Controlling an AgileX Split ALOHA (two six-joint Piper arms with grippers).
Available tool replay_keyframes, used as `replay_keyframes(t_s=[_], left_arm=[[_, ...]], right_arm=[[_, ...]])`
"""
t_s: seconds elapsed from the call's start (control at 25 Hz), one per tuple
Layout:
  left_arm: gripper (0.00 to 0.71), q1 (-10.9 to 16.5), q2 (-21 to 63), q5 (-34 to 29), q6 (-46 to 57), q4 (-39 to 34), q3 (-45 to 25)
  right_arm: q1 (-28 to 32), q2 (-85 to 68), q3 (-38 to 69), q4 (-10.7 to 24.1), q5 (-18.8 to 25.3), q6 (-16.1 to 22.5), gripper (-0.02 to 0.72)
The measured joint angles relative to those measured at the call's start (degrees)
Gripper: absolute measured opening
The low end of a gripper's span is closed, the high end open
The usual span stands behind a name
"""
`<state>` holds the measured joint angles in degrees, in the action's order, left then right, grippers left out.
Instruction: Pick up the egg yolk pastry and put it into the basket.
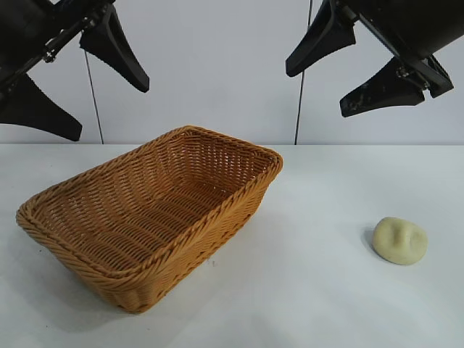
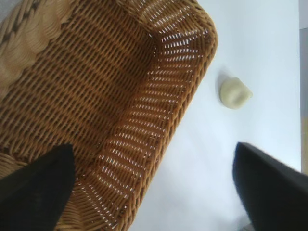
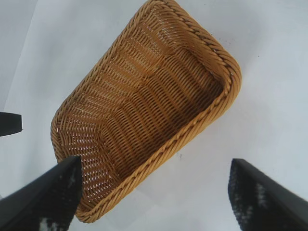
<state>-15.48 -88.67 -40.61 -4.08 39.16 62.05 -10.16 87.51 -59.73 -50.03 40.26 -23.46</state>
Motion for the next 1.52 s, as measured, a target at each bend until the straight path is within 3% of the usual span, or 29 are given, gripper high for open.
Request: replay_keyframes(t_s=[1.0, 1.24, 1.52], left_arm=[[0.641, 0.0, 0.81, -1.64, 2.23, 0.0, -0.18], [0.641, 0.0, 7.13, -2.93, 8.72, -3.41, -4.32], [0.641, 0.0, 15.76, -3.76, 23.19, -11.4, -11.11]], right_arm=[[0.0, 0.0, 0.0, 0.0, 0.0, 0.0, 0.596], [0.0, 0.04, 0.0, 0.0, 0.0, 0.0, 0.596], [0.0, 0.11, 0.0, 0.0, 0.0, 0.0, 0.596]])
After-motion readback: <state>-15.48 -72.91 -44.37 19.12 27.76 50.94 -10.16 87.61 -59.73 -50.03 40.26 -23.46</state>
